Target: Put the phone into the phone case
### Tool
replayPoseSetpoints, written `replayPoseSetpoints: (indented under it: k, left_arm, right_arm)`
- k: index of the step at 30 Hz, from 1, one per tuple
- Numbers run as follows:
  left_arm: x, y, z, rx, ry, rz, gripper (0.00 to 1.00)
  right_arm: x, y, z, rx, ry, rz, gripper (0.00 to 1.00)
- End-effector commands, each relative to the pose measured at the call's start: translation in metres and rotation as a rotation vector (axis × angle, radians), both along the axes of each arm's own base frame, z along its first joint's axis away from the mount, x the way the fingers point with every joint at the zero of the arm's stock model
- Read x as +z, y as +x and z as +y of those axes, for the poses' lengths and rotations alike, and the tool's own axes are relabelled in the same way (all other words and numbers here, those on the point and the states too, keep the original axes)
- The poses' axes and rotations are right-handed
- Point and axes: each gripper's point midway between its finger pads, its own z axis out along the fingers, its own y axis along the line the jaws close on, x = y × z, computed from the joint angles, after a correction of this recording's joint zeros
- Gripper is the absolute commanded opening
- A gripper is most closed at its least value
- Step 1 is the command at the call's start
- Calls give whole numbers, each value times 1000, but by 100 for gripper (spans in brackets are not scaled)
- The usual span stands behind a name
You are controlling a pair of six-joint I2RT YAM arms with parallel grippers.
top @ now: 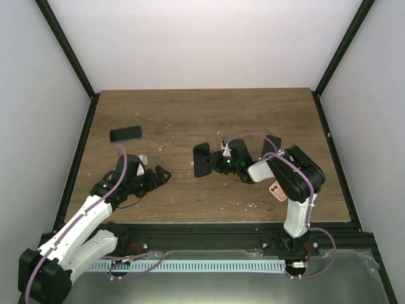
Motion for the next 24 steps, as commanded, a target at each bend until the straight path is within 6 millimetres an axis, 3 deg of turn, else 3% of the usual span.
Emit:
replayPoseSetpoints:
  k: [1,4,14,20,24]
  left_arm:
    - [-4,-1,-3,-14,-14,16,100]
    - [-3,-1,-4,-40,7,24,100]
    - [-7,4,-2,-24,24,19,100]
    - [-7,5,-1,-14,23,9,99]
    - [-5,6,1,-13,31,-3,99]
  right_arm:
    - [13,15,0,-17,12,-22,29]
    - [9,12,-6,-16,-11,1,35]
    - [29,4,-46,-68,-238,-49,65]
    - [35,-3,-92,-194,-459,20,79]
    - [41,-17,-131,-324,-547,129,77]
